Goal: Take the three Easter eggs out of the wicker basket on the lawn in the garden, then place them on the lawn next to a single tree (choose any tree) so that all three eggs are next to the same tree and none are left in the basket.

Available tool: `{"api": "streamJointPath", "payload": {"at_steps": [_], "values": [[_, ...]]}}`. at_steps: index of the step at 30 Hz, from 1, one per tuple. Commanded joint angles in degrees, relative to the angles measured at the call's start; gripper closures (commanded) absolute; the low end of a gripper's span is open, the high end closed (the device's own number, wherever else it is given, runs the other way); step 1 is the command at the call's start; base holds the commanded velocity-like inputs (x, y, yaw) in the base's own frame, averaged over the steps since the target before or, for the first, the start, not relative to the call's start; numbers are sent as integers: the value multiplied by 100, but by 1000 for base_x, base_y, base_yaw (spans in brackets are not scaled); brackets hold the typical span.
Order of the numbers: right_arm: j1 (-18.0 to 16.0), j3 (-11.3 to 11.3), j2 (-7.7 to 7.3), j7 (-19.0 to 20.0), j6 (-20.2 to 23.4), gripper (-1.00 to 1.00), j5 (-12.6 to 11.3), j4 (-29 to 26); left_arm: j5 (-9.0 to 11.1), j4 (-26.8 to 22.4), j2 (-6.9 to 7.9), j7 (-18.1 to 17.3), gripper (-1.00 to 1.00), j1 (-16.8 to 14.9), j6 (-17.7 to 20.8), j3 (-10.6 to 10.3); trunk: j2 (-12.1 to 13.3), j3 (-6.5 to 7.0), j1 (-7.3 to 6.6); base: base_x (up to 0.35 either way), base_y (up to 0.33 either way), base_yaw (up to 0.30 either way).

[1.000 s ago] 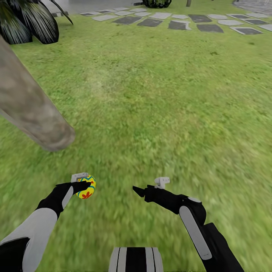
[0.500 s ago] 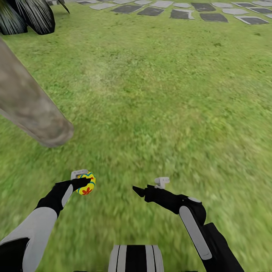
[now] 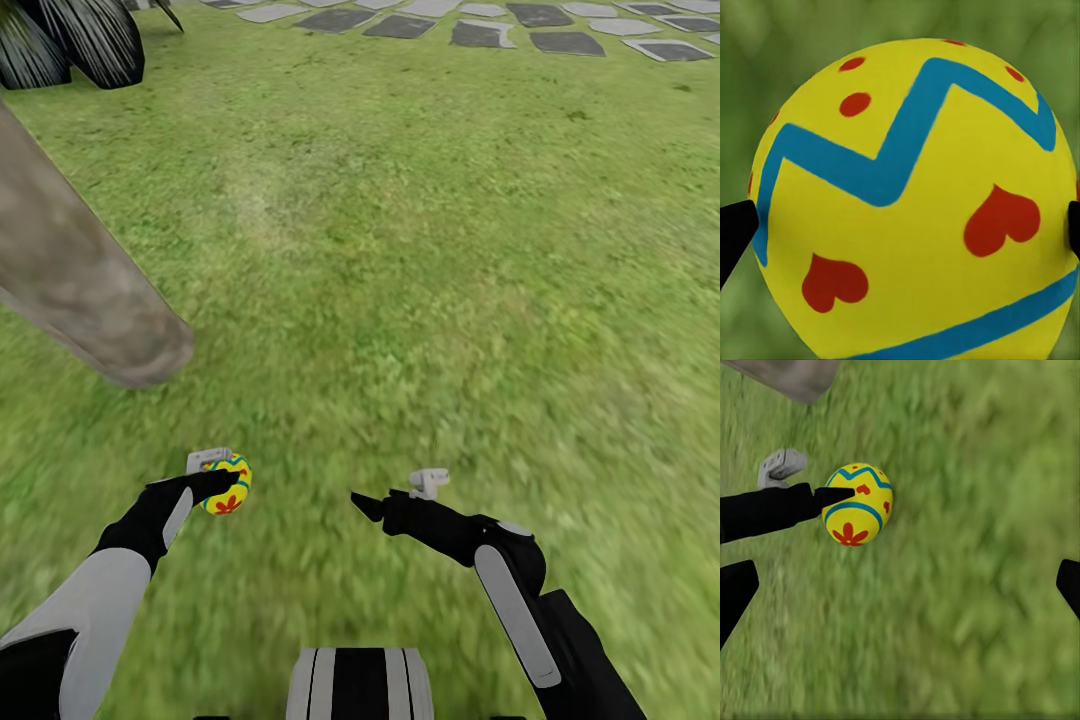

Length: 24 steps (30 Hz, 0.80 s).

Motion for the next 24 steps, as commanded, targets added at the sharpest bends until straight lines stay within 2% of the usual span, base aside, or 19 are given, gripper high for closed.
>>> {"api": "streamJointPath", "payload": {"at_steps": [1,3,24], "values": [[-2,-4,1,21,24,-100,14,-3,-37,219,-1,-33,-100,2,33,35,-1,-4,0,0,0,0],[-2,-4,1,21,24,-100,14,-3,-37,219,2,-32,-100,2,34,38,-1,-4,0,0,0,0],[-2,-4,1,21,24,-100,14,-3,-50,242,3,-36,-100,-5,165,32,27,461,-54,0,0,0]]}}
